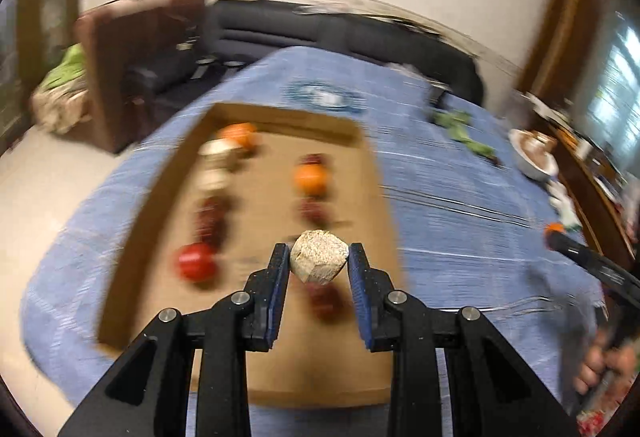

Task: Organize fruits
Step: 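Carry the yam slice and mandarin into the box and open both tools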

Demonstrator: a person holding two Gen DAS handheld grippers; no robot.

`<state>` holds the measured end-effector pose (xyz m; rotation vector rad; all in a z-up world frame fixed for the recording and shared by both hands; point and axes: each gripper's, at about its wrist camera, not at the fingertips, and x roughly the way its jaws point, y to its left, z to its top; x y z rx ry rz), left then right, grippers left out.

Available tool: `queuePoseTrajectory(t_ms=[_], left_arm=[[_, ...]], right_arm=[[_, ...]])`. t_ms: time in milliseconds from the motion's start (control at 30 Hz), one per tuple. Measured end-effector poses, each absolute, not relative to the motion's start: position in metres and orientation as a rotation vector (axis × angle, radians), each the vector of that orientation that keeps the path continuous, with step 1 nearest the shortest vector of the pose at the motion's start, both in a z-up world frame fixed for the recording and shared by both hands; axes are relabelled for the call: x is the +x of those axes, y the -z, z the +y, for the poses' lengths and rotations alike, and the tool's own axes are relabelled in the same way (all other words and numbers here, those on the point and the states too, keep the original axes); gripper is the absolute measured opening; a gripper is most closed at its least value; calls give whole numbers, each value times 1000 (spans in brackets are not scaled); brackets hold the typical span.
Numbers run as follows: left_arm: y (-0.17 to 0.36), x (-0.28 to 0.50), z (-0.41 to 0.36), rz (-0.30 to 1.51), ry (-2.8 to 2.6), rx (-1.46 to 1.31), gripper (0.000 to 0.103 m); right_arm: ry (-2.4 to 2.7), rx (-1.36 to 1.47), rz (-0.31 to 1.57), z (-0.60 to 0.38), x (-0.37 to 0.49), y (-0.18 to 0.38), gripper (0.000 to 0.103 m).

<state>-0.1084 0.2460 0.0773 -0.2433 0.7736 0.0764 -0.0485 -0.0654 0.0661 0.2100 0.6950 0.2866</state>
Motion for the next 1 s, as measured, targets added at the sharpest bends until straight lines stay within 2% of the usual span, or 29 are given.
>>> queuePoseTrajectory(t_ms=[200, 400, 600, 667, 733, 800, 1000], left_arm=[[-60, -120, 281, 819, -164, -270, 29], [-44, -122, 289, 857, -191, -276, 29], [-36, -122, 300, 864, -201, -306, 30], [-37, -124, 304, 856, -198, -327, 35], [-40, -125, 306, 846, -208, -339, 46], [-43, -127, 309, 836, -215, -345, 51], [-54, -133, 305, 804, -230, -313, 56]], right_arm=[[-544, 127, 726, 39, -64, -77, 35], [-673, -3, 786, 127, -71, -59, 35], [-704, -158, 818, 172, -80, -38, 35], [-696, -193, 822, 179, -80, -31, 35], [-689, -212, 829, 185, -78, -26, 35], [-681, -227, 838, 189, -74, -20, 35], [-665, -221, 839, 193, -69, -17, 36]])
